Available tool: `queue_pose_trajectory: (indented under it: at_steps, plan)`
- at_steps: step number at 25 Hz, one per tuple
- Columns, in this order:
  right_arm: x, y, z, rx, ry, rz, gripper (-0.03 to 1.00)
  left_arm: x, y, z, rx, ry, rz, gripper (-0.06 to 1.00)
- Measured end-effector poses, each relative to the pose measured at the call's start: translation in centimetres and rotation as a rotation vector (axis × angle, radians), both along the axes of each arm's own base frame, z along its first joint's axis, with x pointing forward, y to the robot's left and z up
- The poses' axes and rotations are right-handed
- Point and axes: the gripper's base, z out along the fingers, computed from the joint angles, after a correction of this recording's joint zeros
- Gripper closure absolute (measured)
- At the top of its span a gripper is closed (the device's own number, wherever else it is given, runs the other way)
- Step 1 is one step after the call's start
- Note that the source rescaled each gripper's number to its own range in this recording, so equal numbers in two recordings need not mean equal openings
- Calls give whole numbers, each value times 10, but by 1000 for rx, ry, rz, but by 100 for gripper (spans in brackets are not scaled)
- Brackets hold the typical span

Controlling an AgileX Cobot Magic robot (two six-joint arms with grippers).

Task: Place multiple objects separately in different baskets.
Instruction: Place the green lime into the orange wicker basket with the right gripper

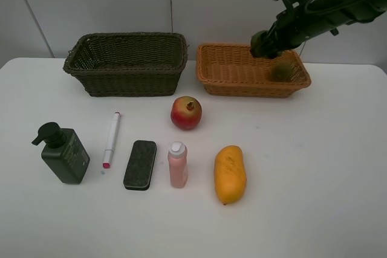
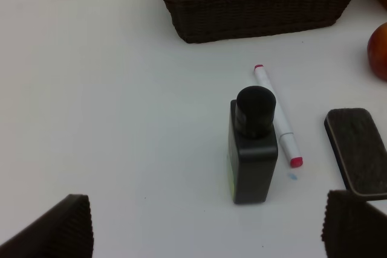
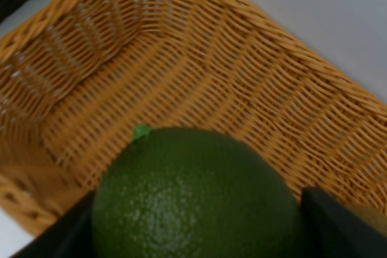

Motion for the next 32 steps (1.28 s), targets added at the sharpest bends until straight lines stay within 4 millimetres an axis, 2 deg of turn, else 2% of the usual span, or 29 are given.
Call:
queue_pose_trajectory:
  at_steps: [5,13,20,32]
  plan:
    - [13,-2,-24,34,-20,-93,66,0,0,0,0,0,0,-6]
    - [31,-1,-44,50,-23,-140,66,0,0,0,0,0,0,-6]
    - [37,-2,-53,40,-34,-156,66,0,0,0,0,0,0,-6]
    - [37,-2,-54,45,-37,-167,66,0,0,0,0,0,0,-6]
